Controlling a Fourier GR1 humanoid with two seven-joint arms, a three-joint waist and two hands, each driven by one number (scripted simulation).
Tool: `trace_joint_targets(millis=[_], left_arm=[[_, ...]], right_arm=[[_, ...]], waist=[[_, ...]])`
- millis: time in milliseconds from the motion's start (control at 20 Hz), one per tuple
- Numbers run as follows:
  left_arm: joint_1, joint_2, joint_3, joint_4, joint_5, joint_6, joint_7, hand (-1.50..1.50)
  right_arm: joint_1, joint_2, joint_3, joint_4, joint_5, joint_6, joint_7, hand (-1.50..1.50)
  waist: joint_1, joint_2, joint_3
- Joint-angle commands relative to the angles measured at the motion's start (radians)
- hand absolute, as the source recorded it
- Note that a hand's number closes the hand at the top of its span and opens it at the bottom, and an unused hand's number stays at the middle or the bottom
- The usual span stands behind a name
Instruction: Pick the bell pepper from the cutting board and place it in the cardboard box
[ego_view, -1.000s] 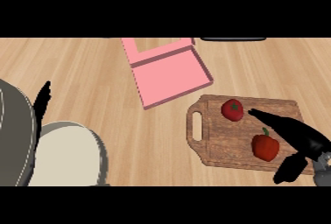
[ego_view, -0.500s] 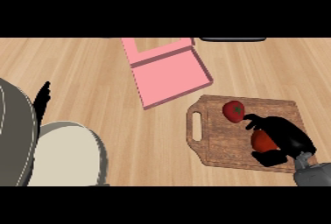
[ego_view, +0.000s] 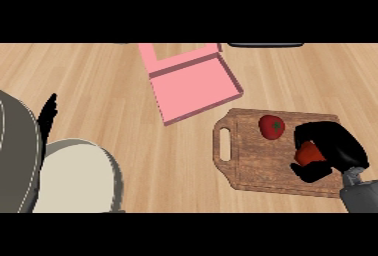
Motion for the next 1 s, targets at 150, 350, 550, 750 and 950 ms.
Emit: trace_joint_targets(millis=[150, 350, 550, 750, 950], left_arm=[[0.007, 0.057, 0.061, 0.036, 0.005, -0.019, 0.012, 0.0], [0.021, 0.049, 0.061, 0.038, -0.003, -0.013, -0.006, 0.0], [0.017, 0.017, 0.042, 0.03, -0.021, 0.009, 0.014, 0.0], [0.009, 0.049, 0.071, 0.039, 0.0, -0.029, 0.004, 0.0], [-0.025, 0.034, 0.072, 0.094, -0.021, -0.018, -0.032, 0.0]], right_arm=[[0.027, 0.179, 0.01, -0.107, 0.156, -0.135, 0.353, 1.5], [0.047, 0.158, 0.004, -0.288, 0.229, -0.074, 0.502, 1.5], [-0.063, 0.13, -0.063, -0.35, 0.236, -0.098, 0.475, 1.5], [-0.13, 0.139, -0.006, -0.454, 0.267, -0.07, 0.46, 1.5], [-0.248, 0.243, 0.069, -0.418, 0.286, -0.043, 0.507, 1.5]], waist=[[0.001, 0.001, -0.002], [-0.005, -0.001, -0.002], [0.003, 0.002, -0.002], [0.006, 0.002, -0.002], [0.011, 0.006, -0.002]])
